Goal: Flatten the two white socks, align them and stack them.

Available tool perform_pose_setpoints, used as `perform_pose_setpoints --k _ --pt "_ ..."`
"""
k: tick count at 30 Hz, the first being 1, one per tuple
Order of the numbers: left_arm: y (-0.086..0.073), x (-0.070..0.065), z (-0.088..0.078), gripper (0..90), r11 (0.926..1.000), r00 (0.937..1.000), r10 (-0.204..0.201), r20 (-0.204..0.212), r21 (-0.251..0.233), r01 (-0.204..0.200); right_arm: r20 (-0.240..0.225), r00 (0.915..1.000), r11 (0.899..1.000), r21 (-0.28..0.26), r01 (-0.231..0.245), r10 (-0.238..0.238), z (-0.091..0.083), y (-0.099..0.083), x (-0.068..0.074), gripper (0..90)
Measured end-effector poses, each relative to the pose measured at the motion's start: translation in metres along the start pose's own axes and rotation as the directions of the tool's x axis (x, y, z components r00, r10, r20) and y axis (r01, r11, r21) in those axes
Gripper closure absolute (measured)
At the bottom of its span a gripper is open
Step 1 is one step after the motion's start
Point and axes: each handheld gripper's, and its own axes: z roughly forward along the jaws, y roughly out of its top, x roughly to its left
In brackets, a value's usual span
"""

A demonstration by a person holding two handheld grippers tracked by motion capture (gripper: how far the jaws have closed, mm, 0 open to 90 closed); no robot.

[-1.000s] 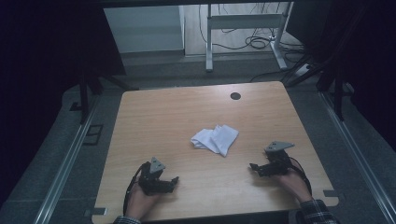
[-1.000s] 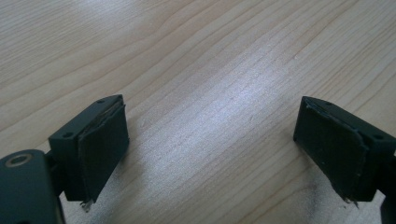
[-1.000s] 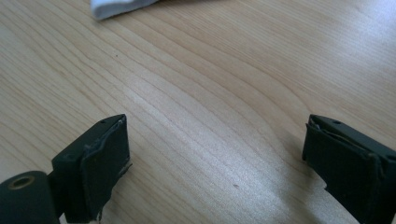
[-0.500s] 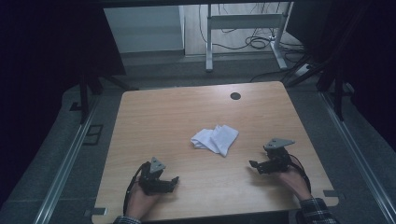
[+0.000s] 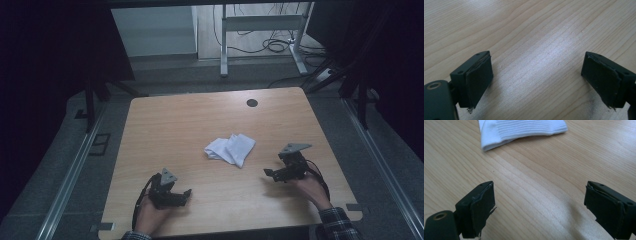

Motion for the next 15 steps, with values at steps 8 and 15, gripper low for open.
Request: perform_pose_setpoints --k 8,15 --pt "0.0 0.0 0.0 10.2 1.0 1.0 0.001 0.0 -0.003 -0.001 -0.014 0.9992 0.999 0.023 -0.037 0.037 0.006 0.014 -0.006 6.8" --pt "0.0 0.0 0.0 10.1 1.0 1.0 0.0 0.0 -0.002 0.0 -0.013 0.9956 0.996 0.013 -0.092 0.092 0.007 0.034 -0.019 23.0"
